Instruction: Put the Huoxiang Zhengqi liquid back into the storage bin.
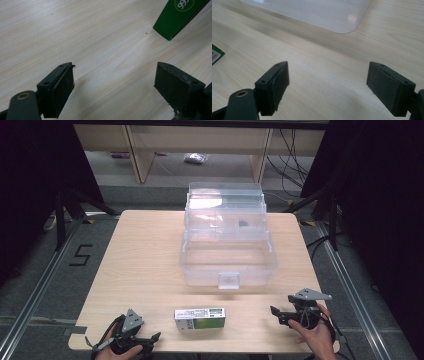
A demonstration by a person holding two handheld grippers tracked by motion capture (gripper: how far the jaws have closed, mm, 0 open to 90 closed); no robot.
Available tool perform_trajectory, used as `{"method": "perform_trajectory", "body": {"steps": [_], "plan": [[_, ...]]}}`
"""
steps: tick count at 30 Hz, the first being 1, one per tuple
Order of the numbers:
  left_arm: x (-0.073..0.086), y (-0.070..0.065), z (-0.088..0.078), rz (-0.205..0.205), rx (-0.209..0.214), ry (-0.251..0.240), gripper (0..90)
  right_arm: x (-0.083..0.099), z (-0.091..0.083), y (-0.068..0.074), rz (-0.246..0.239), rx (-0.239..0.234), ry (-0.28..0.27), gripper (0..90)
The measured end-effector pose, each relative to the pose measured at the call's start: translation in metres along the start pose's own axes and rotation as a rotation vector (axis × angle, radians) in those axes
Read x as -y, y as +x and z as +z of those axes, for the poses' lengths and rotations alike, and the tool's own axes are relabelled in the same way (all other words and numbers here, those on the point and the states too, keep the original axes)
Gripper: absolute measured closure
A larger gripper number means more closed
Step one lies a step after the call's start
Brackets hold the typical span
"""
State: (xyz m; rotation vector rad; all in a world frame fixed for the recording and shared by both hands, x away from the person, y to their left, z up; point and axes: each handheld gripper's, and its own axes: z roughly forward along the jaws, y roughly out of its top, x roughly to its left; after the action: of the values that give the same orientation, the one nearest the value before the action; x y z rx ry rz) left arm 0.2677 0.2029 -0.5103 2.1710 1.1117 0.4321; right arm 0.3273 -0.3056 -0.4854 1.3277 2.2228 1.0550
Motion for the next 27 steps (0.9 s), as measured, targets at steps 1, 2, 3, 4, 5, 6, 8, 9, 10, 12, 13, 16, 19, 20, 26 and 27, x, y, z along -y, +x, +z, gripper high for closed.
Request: {"method": "perform_trajectory", "body": {"steps": [1, 2, 3, 4, 5, 6, 8, 9, 10, 12, 13, 16, 19, 20, 26, 27], "plan": [[0.0, -0.001, 0.001, 0.0, -0.017, -0.004, 15.3, 0.0, 0.0, 0.0, -0.003, -0.014, 0.008, 19.1], [0.0, -0.001, 0.001, 0.004, -0.011, 0.0, 15.3, 0.0, 0.0, 0.0, -0.005, -0.019, 0.005, 19.1], [0.001, -0.001, 0.002, -0.011, -0.005, -0.008, 15.3, 0.0, 0.0, 0.0, -0.011, -0.003, 0.002, 19.0], [0.001, -0.001, 0.002, -0.006, -0.027, -0.009, 15.3, -0.001, 0.0, 0.0, -0.007, -0.022, 0.0, 18.9], [0.0, -0.001, 0.001, -0.004, -0.021, -0.007, 15.3, -0.001, 0.0, 0.0, -0.01, -0.011, -0.001, 18.9], [0.0, -0.001, 0.001, 0.002, -0.019, -0.002, 15.3, -0.001, 0.0, 0.0, -0.011, -0.012, 0.005, 18.9], [0.0, 0.0, 0.002, -0.003, -0.011, -0.004, 15.3, -0.001, 0.001, 0.001, -0.015, -0.024, 0.006, 18.7], [0.001, -0.001, 0.002, -0.009, -0.019, -0.009, 15.3, -0.001, 0.002, 0.001, -0.004, -0.036, 0.009, 18.5], [0.001, -0.001, 0.002, -0.013, -0.024, -0.012, 15.3, -0.002, 0.002, 0.001, -0.009, -0.036, 0.008, 18.3], [0.0, 0.0, 0.001, -0.002, -0.013, -0.002, 15.3, -0.002, 0.002, 0.004, 0.017, -0.04, 0.021, 18.1], [0.0, -0.001, 0.001, -0.003, -0.007, -0.006, 15.3, -0.003, 0.002, 0.001, -0.022, -0.028, 0.008, 17.9], [0.001, -0.001, 0.002, -0.009, -0.022, -0.008, 15.3, -0.009, 0.001, 0.004, -0.039, -0.057, 0.012, 16.1], [0.001, -0.001, 0.002, -0.008, -0.024, -0.009, 15.3, -0.014, 0.0, 0.008, -0.046, -0.088, 0.019, 16.1], [0.001, -0.001, 0.002, -0.013, -0.022, -0.01, 15.3, -0.017, -0.002, 0.01, -0.046, -0.098, 0.033, 16.2], [0.001, -0.001, 0.002, -0.008, -0.009, -0.005, 15.3, -0.03, -0.007, 0.02, -0.127, -0.118, 0.03, 16.6], [0.001, -0.001, 0.002, -0.011, -0.012, -0.006, 15.3, -0.034, -0.009, 0.027, -0.143, -0.146, 0.025, 17.2]]}}
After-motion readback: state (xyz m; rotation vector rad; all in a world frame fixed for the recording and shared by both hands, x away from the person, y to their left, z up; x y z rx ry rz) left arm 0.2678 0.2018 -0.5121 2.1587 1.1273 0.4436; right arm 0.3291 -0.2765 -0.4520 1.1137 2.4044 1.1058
